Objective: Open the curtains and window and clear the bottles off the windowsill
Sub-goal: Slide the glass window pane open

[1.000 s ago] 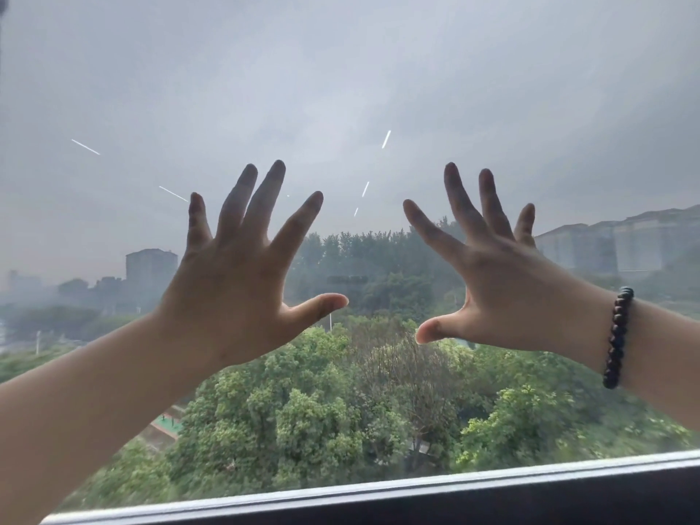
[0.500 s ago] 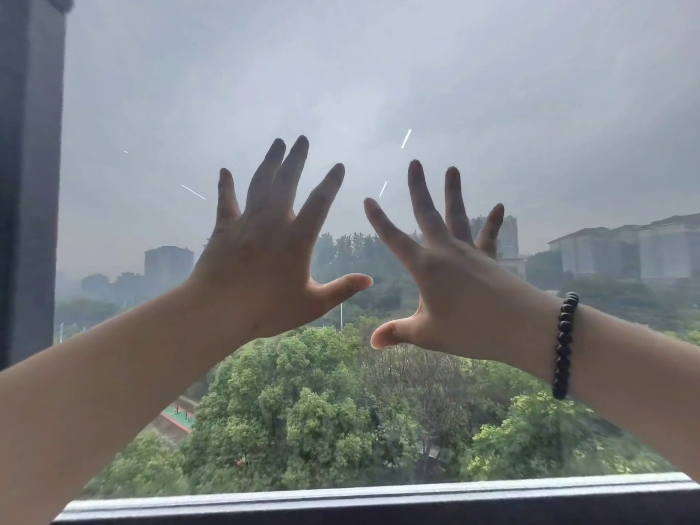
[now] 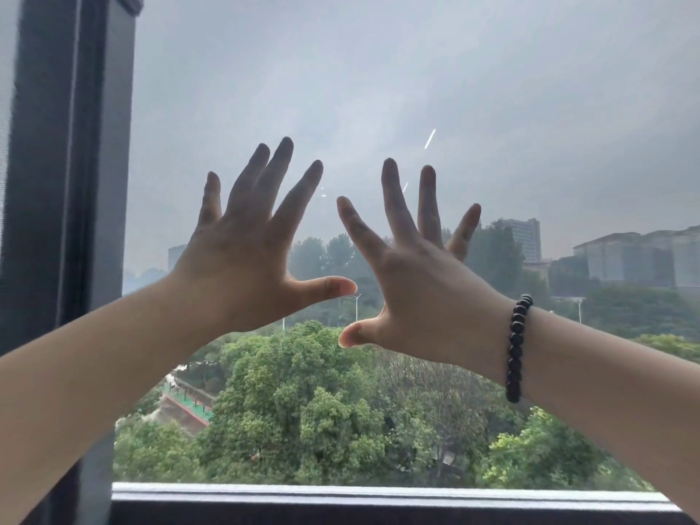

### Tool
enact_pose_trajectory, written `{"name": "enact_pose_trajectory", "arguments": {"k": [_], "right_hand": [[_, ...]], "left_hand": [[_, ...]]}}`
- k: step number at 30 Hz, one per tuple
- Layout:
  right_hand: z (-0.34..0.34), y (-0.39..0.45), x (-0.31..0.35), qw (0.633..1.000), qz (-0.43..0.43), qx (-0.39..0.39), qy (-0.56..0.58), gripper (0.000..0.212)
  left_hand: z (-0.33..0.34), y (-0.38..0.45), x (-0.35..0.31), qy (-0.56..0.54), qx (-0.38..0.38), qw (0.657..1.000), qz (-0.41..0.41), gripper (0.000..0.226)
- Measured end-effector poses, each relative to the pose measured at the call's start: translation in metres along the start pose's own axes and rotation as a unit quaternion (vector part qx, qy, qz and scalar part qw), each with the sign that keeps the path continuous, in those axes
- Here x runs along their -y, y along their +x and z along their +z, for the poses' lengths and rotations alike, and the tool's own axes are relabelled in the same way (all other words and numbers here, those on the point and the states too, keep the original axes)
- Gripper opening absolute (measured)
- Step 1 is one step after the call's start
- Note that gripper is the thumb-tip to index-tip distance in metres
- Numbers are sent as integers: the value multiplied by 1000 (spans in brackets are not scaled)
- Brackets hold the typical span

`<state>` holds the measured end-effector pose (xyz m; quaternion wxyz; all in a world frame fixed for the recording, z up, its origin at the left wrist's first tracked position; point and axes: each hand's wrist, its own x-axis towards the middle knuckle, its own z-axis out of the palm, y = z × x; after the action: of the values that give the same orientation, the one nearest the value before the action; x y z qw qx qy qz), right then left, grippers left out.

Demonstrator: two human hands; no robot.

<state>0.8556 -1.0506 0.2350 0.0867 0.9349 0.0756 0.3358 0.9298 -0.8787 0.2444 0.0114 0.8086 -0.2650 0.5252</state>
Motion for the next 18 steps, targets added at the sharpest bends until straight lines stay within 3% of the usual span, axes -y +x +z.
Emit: {"name": "enact_pose_trajectory", "arguments": {"k": [6, 9, 12, 18], "right_hand": [[-7, -5, 0, 995, -55, -3, 84, 130], [-16, -21, -23, 995, -77, -35, 44, 131], [-23, -44, -62, 997, -41, -65, -8, 130], [-20, -90, -129, 998, 57, -8, -40, 133]], "left_hand": [[-1, -5, 19, -13, 29, 999, -7, 119], [-4, -6, 24, -16, 37, 999, -12, 119], [-4, -6, 22, -16, 37, 999, -11, 119], [-1, -1, 7, -72, 14, 996, -53, 129]]}}
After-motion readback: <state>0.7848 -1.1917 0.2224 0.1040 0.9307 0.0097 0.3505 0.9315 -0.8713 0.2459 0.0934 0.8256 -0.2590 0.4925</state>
